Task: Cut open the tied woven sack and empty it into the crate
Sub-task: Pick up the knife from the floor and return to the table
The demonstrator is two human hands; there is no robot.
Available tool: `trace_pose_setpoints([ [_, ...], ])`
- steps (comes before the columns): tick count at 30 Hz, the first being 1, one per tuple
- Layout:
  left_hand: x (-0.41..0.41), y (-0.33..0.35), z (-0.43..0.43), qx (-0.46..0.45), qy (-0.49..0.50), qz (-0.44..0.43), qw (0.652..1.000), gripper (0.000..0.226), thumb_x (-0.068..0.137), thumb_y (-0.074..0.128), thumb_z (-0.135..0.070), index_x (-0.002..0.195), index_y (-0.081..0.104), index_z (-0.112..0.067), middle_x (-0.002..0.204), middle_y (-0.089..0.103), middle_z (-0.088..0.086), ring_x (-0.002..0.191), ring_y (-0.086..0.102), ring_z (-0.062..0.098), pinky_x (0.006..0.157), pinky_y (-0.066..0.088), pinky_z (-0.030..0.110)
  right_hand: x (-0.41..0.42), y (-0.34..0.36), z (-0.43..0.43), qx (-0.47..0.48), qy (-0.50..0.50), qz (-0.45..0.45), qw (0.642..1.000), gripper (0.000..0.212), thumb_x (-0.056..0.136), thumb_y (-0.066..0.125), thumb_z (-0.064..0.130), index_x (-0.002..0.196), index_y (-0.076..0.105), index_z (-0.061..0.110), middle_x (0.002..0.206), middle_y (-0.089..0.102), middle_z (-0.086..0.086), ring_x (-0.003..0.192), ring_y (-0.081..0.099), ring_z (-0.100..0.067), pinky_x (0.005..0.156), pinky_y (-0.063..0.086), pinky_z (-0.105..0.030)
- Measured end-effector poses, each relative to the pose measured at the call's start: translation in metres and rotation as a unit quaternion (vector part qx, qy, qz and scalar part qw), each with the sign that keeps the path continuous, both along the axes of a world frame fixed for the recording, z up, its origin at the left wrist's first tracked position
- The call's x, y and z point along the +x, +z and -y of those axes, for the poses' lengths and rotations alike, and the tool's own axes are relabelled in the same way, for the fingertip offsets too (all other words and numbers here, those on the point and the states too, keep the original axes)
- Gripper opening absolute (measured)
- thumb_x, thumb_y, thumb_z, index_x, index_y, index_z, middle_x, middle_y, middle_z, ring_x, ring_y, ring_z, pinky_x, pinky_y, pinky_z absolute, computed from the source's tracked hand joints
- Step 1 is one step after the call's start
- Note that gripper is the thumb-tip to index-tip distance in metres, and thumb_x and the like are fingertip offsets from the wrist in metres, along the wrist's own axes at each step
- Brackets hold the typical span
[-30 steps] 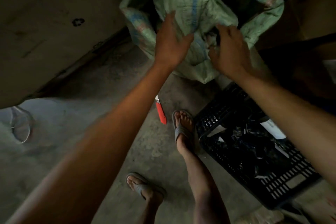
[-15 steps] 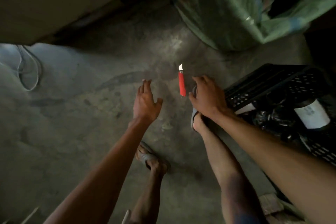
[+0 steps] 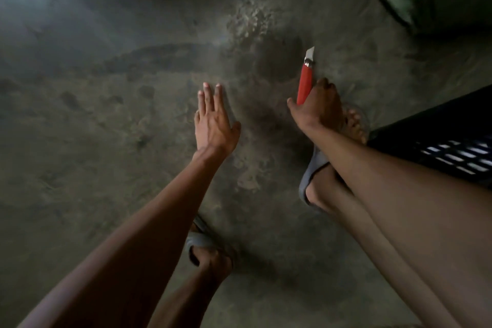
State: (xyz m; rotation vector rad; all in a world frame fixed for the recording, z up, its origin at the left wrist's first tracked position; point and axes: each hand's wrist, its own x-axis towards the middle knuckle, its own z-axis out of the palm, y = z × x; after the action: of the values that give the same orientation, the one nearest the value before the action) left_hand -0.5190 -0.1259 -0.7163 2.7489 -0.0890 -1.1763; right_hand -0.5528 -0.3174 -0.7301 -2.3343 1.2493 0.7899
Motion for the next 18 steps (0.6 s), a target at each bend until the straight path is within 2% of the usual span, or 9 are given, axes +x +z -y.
trace_pose_setpoints([
  [5,-0.009,-0.033,-0.003,-0.014,0.03,0.025,0.999,0.098,0.092,0.067,-0.028,0.164,0.002,-0.017,0.171,-0.012,0.011,0.159,-0.009,0.03,0.127,0.014,0.046,0.001,-0.026,-0.006,-0.043,0.005,0.029,0.999,0.068,0.076,0.075,0.043,0.125,0.052,0.004,0.128,0.054,-0.015,0.114,0.059,-0.034,0.087,0.05,-0.038],
  [11,-0.011,-0.045,-0.011,-0.027,0.016,0.021,0.999,0.099,0.09,0.069,-0.03,0.164,0.005,-0.017,0.171,-0.011,0.012,0.159,-0.008,0.031,0.125,0.02,0.046,0.007,-0.028,-0.01,-0.067,0.009,0.03,0.997,0.051,0.08,0.074,0.028,0.12,0.053,0.005,0.125,0.057,-0.015,0.11,0.062,-0.036,0.083,0.052,-0.04],
  [15,-0.013,-0.02,-0.017,-0.006,0.007,0.001,1.0,0.097,0.092,0.067,-0.033,0.163,0.004,-0.016,0.171,-0.01,0.012,0.159,-0.007,0.031,0.126,0.019,0.046,0.006,-0.004,-0.013,-0.054,0.041,0.034,0.997,0.047,0.081,0.072,0.025,0.118,0.053,0.004,0.124,0.057,-0.016,0.108,0.063,-0.037,0.083,0.052,-0.04],
  [18,-0.017,0.029,-0.018,0.009,0.01,-0.021,1.0,0.096,0.093,0.066,-0.034,0.163,0.004,-0.015,0.171,-0.009,0.012,0.159,-0.007,0.03,0.127,0.016,0.044,0.003,0.043,-0.019,-0.042,0.067,0.03,0.996,0.048,0.082,0.072,0.026,0.12,0.052,0.004,0.126,0.056,-0.015,0.11,0.062,-0.035,0.083,0.051,-0.04],
])
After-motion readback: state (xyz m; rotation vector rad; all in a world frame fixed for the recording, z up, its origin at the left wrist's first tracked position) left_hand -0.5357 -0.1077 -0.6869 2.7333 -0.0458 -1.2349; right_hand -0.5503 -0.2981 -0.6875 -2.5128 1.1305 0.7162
